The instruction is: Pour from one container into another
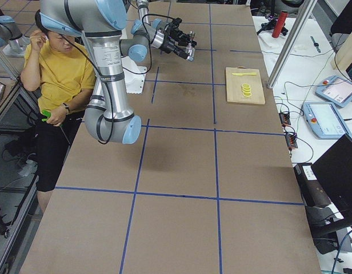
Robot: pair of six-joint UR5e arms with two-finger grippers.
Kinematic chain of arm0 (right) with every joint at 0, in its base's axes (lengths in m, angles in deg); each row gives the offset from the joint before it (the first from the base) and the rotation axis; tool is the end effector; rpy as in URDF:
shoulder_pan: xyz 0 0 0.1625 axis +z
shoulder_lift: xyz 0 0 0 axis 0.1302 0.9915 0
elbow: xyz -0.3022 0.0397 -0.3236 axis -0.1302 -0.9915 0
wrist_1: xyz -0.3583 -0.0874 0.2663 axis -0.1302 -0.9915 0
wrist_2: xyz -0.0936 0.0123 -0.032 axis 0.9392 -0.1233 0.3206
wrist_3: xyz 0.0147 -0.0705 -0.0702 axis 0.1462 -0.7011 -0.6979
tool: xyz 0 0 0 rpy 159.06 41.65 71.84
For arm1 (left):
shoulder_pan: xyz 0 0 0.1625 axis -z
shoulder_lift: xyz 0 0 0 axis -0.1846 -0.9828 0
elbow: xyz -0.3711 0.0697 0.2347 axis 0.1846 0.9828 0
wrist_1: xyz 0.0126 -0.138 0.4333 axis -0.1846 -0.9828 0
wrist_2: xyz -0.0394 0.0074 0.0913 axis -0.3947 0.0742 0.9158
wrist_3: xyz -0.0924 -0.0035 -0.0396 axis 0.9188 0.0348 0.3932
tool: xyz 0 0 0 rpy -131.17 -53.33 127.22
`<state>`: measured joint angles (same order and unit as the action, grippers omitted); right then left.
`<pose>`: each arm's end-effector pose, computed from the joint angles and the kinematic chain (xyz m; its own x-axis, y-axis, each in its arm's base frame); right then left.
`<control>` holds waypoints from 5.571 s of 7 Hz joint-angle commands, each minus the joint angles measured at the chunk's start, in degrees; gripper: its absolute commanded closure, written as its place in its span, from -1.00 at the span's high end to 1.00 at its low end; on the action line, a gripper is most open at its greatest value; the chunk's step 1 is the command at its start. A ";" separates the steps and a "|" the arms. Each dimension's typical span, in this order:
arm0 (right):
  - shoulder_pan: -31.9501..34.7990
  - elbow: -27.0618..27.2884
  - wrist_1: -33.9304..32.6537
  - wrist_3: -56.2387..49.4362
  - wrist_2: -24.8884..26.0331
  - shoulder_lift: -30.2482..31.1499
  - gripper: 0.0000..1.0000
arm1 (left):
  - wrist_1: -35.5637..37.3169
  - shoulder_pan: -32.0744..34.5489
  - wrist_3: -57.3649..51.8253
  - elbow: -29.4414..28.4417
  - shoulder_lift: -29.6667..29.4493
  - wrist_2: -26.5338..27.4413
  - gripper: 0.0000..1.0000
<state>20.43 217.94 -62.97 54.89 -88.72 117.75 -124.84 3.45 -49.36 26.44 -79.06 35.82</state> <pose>-0.3981 -0.3059 0.1519 0.9026 -0.2257 0.3666 -0.2301 0.4669 0.8538 0.5141 -0.3430 0.3060 0.6476 0.5044 -0.5712 0.6455 0.0352 0.7630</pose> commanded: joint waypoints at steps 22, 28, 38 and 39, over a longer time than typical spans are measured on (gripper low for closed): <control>3.92 0.55 0.27 0.52 -5.14 2.70 -1.00 | -14.93 9.55 29.84 -18.47 26.72 6.40 -1.00; 3.84 0.64 0.27 0.69 -5.05 2.87 -1.00 | -11.94 9.64 30.27 -18.82 27.96 -2.93 -1.00; 3.84 0.47 0.27 0.69 -5.05 2.79 -1.00 | -11.07 9.02 34.41 -20.66 27.08 -1.35 -1.00; 3.84 0.47 0.27 0.69 -5.05 2.79 -1.00 | -10.98 9.02 34.41 -20.66 27.08 -1.35 -0.88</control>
<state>24.27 218.41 -62.70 55.59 -93.77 120.57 -135.97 12.51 -14.96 5.78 -51.97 34.44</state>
